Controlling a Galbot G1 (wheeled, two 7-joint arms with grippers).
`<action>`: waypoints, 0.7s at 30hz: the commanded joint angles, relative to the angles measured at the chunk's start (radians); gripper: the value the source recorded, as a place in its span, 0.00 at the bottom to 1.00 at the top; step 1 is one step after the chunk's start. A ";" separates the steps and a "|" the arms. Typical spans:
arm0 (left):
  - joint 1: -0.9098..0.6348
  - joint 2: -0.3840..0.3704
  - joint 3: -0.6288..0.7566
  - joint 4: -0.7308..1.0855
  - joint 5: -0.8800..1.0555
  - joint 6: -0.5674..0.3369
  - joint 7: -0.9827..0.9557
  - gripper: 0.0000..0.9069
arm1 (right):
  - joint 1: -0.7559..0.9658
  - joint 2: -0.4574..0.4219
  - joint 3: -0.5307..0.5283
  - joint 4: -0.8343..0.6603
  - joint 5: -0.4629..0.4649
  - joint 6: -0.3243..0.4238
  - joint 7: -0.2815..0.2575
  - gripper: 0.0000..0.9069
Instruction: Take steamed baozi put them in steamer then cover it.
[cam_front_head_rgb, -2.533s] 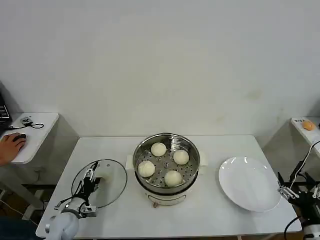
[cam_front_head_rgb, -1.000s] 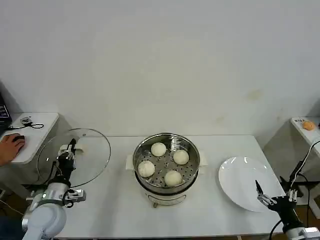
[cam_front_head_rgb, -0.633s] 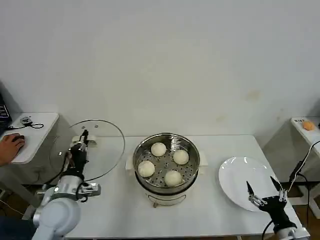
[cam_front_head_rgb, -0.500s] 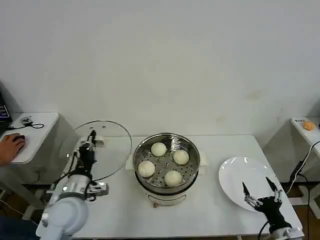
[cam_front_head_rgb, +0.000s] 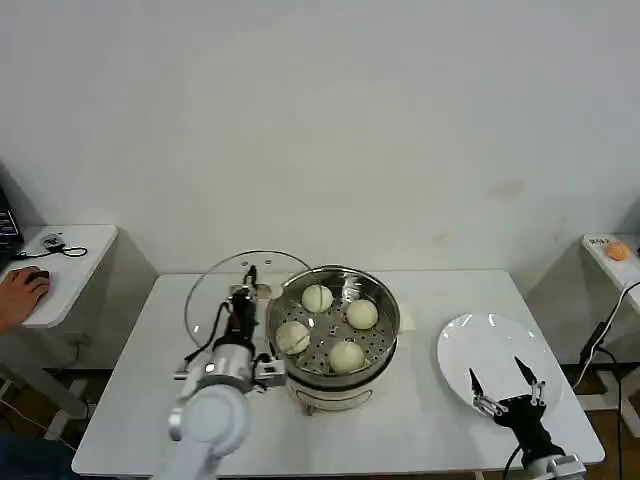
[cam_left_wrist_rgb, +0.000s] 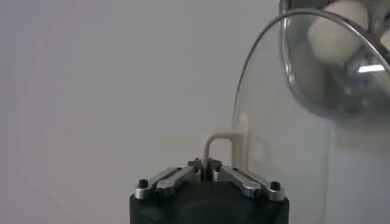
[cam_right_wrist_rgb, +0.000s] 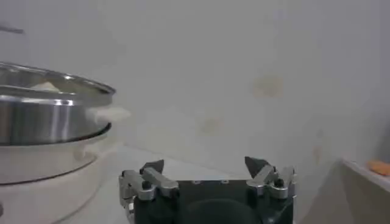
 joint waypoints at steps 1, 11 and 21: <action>-0.030 -0.226 0.093 0.090 0.263 -0.021 0.023 0.00 | 0.006 0.008 -0.027 -0.023 -0.024 0.005 0.001 1.00; -0.045 -0.260 0.136 0.129 0.294 -0.023 0.025 0.00 | 0.000 0.027 -0.040 -0.034 -0.047 0.013 0.001 1.00; -0.045 -0.262 0.177 0.151 0.281 -0.027 0.008 0.00 | -0.010 0.036 -0.043 -0.046 -0.059 0.023 0.001 1.00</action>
